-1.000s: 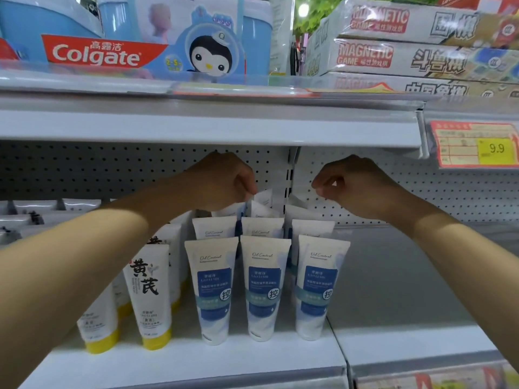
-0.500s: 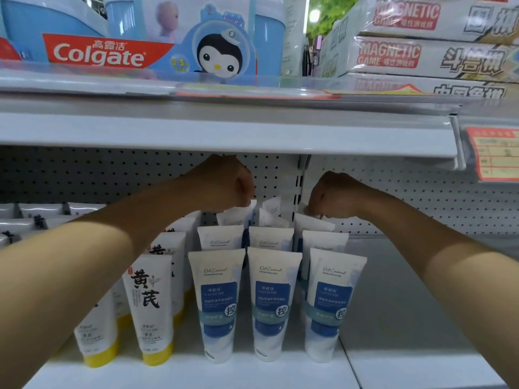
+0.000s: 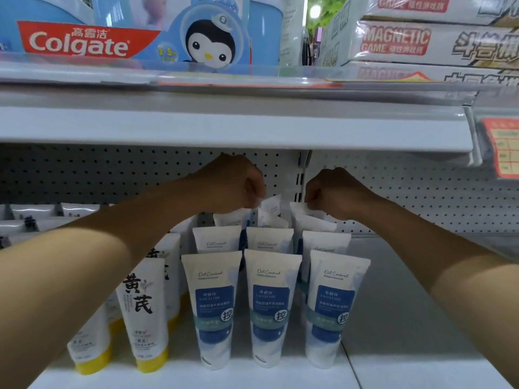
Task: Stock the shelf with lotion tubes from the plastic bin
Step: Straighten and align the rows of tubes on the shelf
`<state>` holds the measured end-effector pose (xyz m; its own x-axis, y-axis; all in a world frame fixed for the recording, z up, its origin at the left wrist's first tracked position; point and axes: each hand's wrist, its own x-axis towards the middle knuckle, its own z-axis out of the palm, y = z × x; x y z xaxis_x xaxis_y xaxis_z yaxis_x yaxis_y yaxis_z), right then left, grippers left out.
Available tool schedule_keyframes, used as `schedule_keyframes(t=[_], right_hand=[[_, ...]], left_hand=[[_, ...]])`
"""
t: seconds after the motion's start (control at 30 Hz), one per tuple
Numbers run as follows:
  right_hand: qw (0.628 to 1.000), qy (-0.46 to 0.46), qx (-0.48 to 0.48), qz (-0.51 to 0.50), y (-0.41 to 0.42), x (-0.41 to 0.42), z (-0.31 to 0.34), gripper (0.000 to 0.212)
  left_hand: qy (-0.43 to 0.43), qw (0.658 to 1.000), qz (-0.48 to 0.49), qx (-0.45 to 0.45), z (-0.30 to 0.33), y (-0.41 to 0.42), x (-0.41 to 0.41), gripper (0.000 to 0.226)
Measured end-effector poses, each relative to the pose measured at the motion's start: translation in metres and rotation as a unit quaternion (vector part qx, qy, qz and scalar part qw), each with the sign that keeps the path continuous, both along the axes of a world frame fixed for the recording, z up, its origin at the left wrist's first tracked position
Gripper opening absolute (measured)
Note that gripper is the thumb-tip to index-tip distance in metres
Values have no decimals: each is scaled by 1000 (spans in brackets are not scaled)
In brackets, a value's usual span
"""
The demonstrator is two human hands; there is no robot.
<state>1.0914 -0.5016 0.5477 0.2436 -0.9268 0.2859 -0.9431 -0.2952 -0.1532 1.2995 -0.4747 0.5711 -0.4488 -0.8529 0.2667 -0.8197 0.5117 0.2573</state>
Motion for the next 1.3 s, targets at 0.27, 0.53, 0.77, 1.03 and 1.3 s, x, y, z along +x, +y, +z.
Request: schedule_keyframes(t=[0.27,0.53,0.77,1.03,1.3], right_hand=[[999,-31,24,20,10,-8,3,19],[992,-123,-19,29,29,-16,11,20],[994,13,100,51,45,-5,8,22],[995,-9,79,58,41,-10,4,9],[994,-23,92,50,44,-9,4,7]], left_hand=[[-81,994,-73,19,-5,-6,-16,29],[-149,984,-96,17,-12,-12,-28,10],[-137,988,-75,13,-15,-14,-31,8],[-107,992,-63,24,-17,-13,-30,14],[-70,996,-47,32,-15,-9,-23,16]])
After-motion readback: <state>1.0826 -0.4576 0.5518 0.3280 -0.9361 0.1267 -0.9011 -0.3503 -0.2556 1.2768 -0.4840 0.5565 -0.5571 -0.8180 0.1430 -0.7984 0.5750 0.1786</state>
